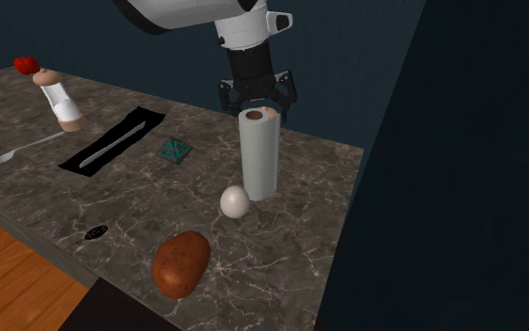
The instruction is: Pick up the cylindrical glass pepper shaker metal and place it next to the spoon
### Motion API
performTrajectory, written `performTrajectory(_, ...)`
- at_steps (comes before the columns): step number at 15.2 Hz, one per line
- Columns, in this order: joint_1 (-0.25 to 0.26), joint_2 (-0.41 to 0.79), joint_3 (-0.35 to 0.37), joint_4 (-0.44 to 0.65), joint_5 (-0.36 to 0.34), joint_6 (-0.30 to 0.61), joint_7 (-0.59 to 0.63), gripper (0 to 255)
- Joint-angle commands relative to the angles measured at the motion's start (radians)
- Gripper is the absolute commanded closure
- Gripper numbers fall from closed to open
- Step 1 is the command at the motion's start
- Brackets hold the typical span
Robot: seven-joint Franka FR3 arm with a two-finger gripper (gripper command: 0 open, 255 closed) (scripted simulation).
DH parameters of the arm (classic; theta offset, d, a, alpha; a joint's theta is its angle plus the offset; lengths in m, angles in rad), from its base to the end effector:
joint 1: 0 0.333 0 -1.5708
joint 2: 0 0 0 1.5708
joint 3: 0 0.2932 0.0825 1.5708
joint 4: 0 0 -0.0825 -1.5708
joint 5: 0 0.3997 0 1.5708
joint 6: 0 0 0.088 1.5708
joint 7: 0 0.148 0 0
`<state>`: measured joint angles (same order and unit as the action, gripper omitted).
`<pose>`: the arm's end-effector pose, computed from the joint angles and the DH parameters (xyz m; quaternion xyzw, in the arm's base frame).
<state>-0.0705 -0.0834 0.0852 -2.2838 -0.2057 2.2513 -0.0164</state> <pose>0.5257 -0.0047 0.3210 0.9930 0.0780 0.0249 0.0850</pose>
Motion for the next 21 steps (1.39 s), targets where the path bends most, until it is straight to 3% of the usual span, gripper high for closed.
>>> performTrajectory(1,0.0,0.0,0.0,-0.001,0.0,0.001,0.0,0)
performTrajectory(3,0.0,0.0,0.0,-0.001,0.0,0.001,0.0,0)
performTrajectory(4,0.0,0.0,0.0,-0.001,0.0,0.001,0.0,255)
performTrajectory(13,0.0,0.0,0.0,-0.001,0.0,0.001,0.0,255)
performTrajectory(21,0.003,-0.047,0.0,0.06,0.02,-0.105,-0.026,255)
